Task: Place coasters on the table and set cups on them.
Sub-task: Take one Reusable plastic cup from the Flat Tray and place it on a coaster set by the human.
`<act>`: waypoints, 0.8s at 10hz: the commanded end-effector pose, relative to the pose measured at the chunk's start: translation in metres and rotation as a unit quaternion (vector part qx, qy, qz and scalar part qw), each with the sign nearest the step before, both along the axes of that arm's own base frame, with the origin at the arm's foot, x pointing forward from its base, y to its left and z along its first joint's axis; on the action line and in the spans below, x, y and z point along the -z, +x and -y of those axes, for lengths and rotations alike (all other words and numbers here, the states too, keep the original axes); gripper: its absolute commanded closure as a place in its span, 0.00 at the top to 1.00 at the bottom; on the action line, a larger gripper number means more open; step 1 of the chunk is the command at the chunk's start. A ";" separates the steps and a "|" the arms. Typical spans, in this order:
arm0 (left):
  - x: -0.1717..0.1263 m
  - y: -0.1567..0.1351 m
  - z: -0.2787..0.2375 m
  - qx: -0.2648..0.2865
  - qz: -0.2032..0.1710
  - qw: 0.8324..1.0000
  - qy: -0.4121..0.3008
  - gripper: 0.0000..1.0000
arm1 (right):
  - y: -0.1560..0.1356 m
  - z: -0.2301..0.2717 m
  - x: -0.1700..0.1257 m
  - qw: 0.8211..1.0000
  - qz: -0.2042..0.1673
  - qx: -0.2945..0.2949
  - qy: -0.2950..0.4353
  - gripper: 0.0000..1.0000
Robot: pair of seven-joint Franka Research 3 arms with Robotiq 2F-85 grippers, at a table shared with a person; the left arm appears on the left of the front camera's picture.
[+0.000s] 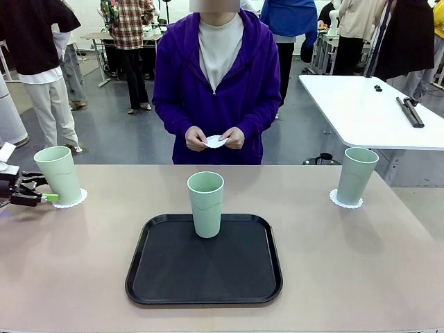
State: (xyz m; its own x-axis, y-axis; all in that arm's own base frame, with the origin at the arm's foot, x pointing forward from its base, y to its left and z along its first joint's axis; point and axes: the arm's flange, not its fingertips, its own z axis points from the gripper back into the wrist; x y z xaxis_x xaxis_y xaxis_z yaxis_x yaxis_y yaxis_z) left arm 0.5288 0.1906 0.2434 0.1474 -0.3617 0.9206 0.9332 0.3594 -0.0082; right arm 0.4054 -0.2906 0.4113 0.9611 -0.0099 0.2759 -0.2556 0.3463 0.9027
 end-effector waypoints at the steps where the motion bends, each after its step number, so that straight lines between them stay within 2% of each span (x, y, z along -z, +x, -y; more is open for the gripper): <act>1: -0.017 -0.016 -0.006 -0.006 -0.018 0.999 0.041 1.00 | 0.000 0.000 -0.001 1.000 -0.002 0.001 -0.003 1.00; 5: -0.045 -0.036 -0.026 -0.014 -0.055 0.992 0.117 1.00 | 0.000 0.000 -0.001 1.000 -0.002 0.001 -0.003 1.00; 6: -0.065 -0.043 -0.025 -0.034 -0.088 0.987 0.126 1.00 | 0.000 0.000 -0.001 1.000 -0.002 0.001 -0.003 1.00; 7: -0.091 -0.049 -0.021 -0.048 -0.099 0.984 0.138 1.00 | 0.000 0.000 -0.001 1.000 -0.002 0.001 -0.003 1.00; 8: -0.131 -0.060 -0.013 -0.075 -0.123 0.978 0.149 1.00 | 0.000 0.000 -0.001 1.000 -0.002 0.001 -0.003 1.00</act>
